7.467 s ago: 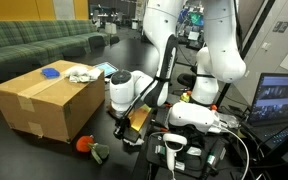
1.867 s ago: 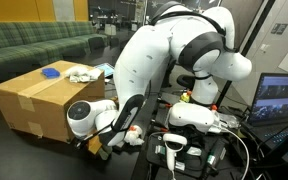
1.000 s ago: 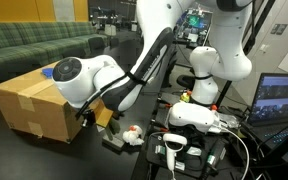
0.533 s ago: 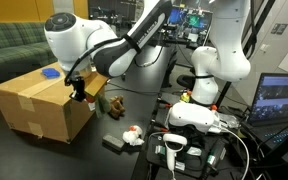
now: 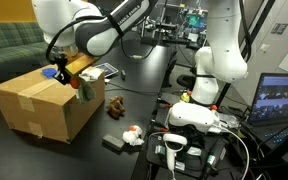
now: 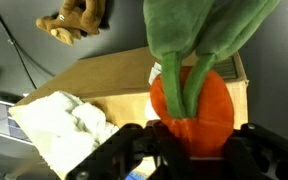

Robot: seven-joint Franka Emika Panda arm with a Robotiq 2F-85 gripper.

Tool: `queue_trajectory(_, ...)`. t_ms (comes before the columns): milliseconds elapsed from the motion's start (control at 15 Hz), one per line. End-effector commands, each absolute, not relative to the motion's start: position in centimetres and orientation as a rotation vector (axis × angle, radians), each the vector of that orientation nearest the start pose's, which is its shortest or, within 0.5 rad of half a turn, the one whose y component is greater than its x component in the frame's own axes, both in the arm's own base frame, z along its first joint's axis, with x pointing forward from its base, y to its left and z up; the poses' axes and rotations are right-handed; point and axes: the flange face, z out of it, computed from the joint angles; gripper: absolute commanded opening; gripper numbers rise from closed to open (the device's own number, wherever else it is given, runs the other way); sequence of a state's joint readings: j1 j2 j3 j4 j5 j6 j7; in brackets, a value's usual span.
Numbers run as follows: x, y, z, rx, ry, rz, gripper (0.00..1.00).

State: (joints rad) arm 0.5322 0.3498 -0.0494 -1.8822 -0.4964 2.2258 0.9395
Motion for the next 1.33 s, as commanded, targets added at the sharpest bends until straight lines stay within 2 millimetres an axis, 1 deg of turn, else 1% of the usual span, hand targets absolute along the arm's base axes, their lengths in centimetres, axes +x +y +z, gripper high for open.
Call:
queue_trajectory(0, 60.9, 28.8, 32.4, -3.364, 0.363, -0.506, 0.11)
queue_trajectory(133, 62.9, 29.1, 31.7, -3.343, 0.425, -0.530, 0.11)
queue_trajectory(333, 65.6, 29.5, 29.8, -3.332, 0.496, -0.558, 0.11)
queue_trajectory(467, 67.4, 29.4, 28.4, -3.334, 0.550, -0.593, 0.11)
queue_trajectory(667, 69.9, 28.2, 26.3, -3.340, 0.653, -0.631, 0.11)
queue_trajectory(800, 71.1, 27.2, 25.4, -3.344, 0.725, -0.652, 0.11)
queue_trajectory(933, 72.0, 26.6, 25.4, -3.351, 0.770, -0.660, 0.12)
queue_trajectory(1000, 72.2, 26.5, 25.7, -3.353, 0.779, -0.655, 0.45)
queue_trajectory(1067, 72.4, 26.4, 25.9, -3.354, 0.784, -0.656, 0.47)
queue_trajectory(1133, 72.4, 26.5, 26.4, -3.361, 0.768, -0.636, 0.52)
queue_trajectory(1267, 72.1, 26.8, 27.4, -3.369, 0.735, -0.602, 0.69)
